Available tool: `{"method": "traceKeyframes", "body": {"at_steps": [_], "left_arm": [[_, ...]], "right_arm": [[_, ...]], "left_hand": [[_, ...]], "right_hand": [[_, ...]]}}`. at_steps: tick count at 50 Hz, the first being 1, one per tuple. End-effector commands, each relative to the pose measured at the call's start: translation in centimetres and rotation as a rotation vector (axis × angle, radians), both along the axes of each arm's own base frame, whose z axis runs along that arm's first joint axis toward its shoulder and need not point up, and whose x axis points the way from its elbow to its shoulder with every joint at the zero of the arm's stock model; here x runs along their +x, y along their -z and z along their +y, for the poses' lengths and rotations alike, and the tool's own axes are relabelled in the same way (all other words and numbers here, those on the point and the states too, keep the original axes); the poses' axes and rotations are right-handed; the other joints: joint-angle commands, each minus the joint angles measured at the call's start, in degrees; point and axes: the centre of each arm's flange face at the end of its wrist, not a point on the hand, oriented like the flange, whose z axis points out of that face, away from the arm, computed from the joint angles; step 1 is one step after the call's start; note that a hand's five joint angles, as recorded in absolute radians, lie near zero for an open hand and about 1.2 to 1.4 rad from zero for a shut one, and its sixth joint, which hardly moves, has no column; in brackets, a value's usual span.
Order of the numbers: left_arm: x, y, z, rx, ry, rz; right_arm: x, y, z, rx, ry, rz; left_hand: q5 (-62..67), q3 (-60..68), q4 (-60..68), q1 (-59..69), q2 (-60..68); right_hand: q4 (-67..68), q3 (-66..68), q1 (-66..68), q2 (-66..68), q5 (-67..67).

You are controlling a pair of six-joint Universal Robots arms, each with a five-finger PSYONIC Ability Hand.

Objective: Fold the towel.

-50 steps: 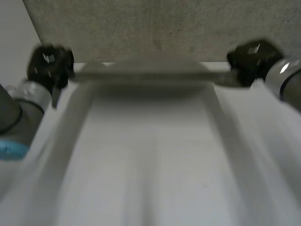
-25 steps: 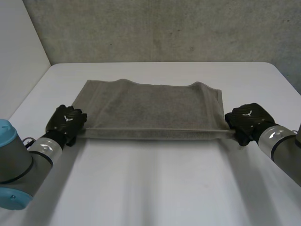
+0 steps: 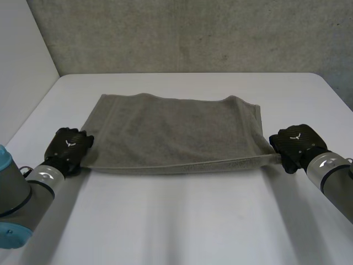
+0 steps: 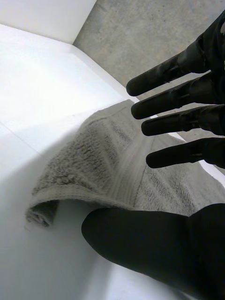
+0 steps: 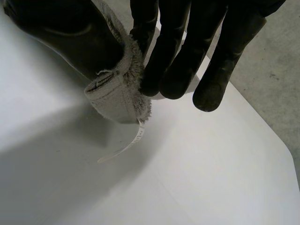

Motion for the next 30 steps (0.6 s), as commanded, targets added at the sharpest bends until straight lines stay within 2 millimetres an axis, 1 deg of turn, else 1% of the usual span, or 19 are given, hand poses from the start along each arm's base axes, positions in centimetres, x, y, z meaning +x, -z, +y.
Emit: {"method": "traceKeyframes", "body": {"at_steps": [1,2,4,5,7,13,15,18,20,21,22,23,24,25,26,27,28,29,30], "left_arm": [[0.2,0.2,0.1,0.012,-0.006,-0.003],[0.2,0.2,0.1,0.012,-0.006,-0.003],[0.4,0.2,0.0,0.018,-0.009,-0.002],[0.4,0.2,0.0,0.018,-0.009,-0.002],[0.6,0.1,-0.1,0.019,-0.010,0.002],[1.2,-0.4,0.2,0.013,0.000,0.011],[1.5,-1.6,0.5,-0.015,0.002,0.012],[1.5,-2.2,0.9,-0.026,0.004,0.010],[1.5,-3.2,1.8,-0.026,0.004,0.009],[1.5,-3.3,1.8,-0.026,0.004,0.009],[1.5,-3.9,2.6,-0.015,0.006,0.008],[1.5,-4.7,3.4,0.001,0.005,0.008],[1.5,-4.7,3.4,0.001,0.005,0.008],[1.7,-5.5,4.4,0.023,0.000,0.007],[2.1,-6.4,5.3,0.045,-0.013,0.008],[2.1,-6.4,5.3,0.046,-0.014,0.008],[2.4,-7.3,6.3,0.069,-0.017,0.006],[2.4,-7.3,6.3,0.069,-0.017,0.006],[2.5,-7.9,7.3,0.097,-0.002,0.007]], "right_arm": [[0.0,0.1,0.1,0.002,0.000,0.000],[0.0,0.1,0.1,0.002,0.000,0.000],[0.0,0.1,0.0,-0.001,0.000,0.000],[0.0,0.1,0.1,0.002,0.000,-0.001],[0.0,0.1,0.1,-0.001,-0.001,-0.002],[0.1,0.1,0.3,0.002,-0.003,0.000],[0.1,-0.1,0.2,-0.003,-0.005,0.000],[-0.1,-0.7,-0.1,-0.019,0.001,0.008],[-0.1,-1.3,0.0,-0.029,-0.004,0.017],[-0.1,-2.0,0.3,-0.024,-0.011,0.034],[-0.4,-2.8,0.8,-0.005,-0.021,0.065],[-0.4,-2.8,0.8,-0.005,-0.021,0.066],[-1.0,-3.3,1.5,0.038,-0.029,0.119],[-2.0,-3.7,2.2,0.096,-0.039,0.184],[-2.0,-3.7,2.2,0.097,-0.039,0.185],[-2.9,-3.8,3.1,0.164,-0.064,0.251],[-2.9,-3.8,3.1,0.165,-0.065,0.251],[-3.4,-4.2,4.2,0.219,-0.107,0.299],[-3.6,-4.8,5.2,0.250,-0.156,0.331]], "left_hand": [[8.2,8.1,8.1,8.0,8.1],[8.2,8.1,8.1,8.0,8.1],[21.9,21.8,21.8,21.7,21.8],[22.0,21.9,21.9,21.8,21.9],[46.9,46.8,46.8,46.7,46.8],[47.0,46.9,47.0,46.8,46.9],[47.0,46.9,47.0,46.8,46.9],[47.0,46.9,47.0,46.8,46.9],[47.0,46.9,47.0,46.8,46.9],[47.0,46.9,47.0,46.8,46.9],[47.0,46.9,47.0,46.8,46.9],[47.0,46.9,47.0,46.8,46.9],[47.0,46.9,47.0,46.8,46.9],[47.0,46.9,47.0,46.8,46.9],[47.0,46.9,47.0,46.8,46.9],[47.0,46.9,47.0,46.8,46.9],[47.0,46.9,47.0,46.8,46.9],[47.0,46.9,47.0,46.8,46.9],[47.0,46.9,47.0,46.8,46.9]], "right_hand": [[3.3,2.8,3.5,3.2,2.0],[3.3,2.8,3.5,3.2,2.0],[3.3,2.8,3.5,3.2,2.0],[3.3,2.8,3.5,3.2,2.0],[3.3,2.8,3.5,3.2,2.0],[3.3,2.8,3.5,3.2,2.0],[3.3,2.8,3.5,3.2,2.0],[3.3,2.8,3.5,3.2,2.0],[3.3,2.8,3.5,3.2,2.0],[3.3,2.8,3.5,3.2,2.0],[3.3,2.8,3.5,3.2,2.0],[3.3,2.8,3.5,3.2,2.0],[3.3,2.8,3.5,3.2,2.0],[3.3,2.8,3.5,3.2,2.0],[3.3,2.8,3.5,3.2,2.0],[3.3,2.8,3.5,3.2,2.0],[3.3,2.8,3.5,3.2,2.0],[3.3,2.8,3.5,3.2,2.0],[3.3,2.8,3.5,3.2,2.0]]}}
